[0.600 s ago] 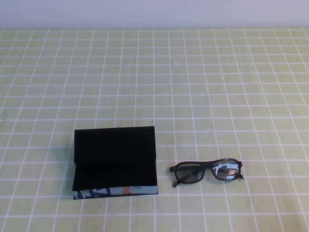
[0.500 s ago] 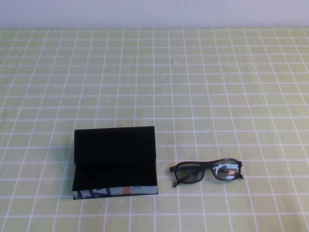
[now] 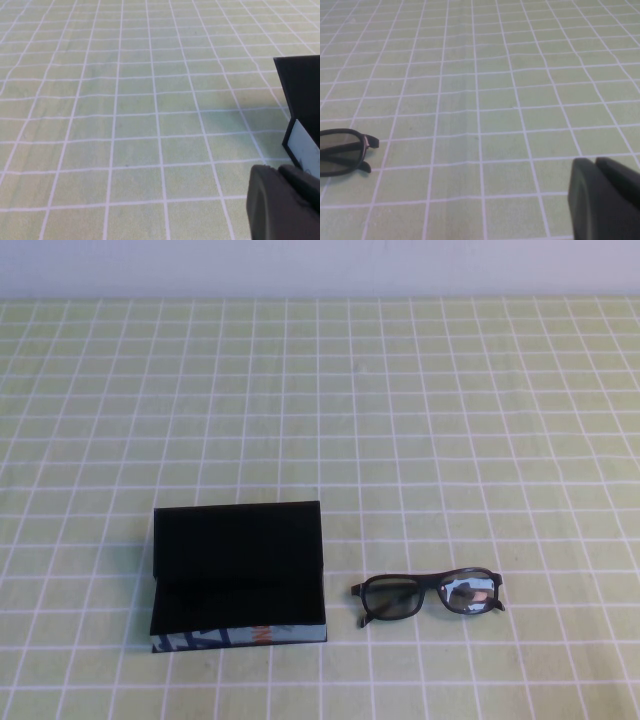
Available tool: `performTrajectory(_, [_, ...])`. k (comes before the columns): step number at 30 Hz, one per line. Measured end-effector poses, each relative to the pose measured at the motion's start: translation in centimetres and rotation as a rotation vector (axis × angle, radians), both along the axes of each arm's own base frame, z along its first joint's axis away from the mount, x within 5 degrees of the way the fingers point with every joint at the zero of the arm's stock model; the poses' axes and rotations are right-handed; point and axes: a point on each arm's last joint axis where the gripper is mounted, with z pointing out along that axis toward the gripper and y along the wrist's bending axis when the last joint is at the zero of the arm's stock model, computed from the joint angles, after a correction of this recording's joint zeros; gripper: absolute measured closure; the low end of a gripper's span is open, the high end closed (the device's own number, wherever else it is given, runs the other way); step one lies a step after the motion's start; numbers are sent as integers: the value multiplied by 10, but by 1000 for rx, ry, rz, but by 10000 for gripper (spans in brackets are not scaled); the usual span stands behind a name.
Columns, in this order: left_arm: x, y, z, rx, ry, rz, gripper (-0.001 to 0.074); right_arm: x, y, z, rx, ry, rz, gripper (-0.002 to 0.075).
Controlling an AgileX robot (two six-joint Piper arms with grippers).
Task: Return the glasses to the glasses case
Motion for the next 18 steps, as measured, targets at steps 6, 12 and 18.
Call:
performTrajectory(6, [0,0,0,1,0,0,738,0,0,0,0,0,0,743])
performTrajectory(12, [0,0,0,1,0,0,738,1,-1,3,-1,-29,-6,743])
performTrajectory(18, [0,0,2,-1,-19,0,738,3,-3,16,-6,-177,-35,743])
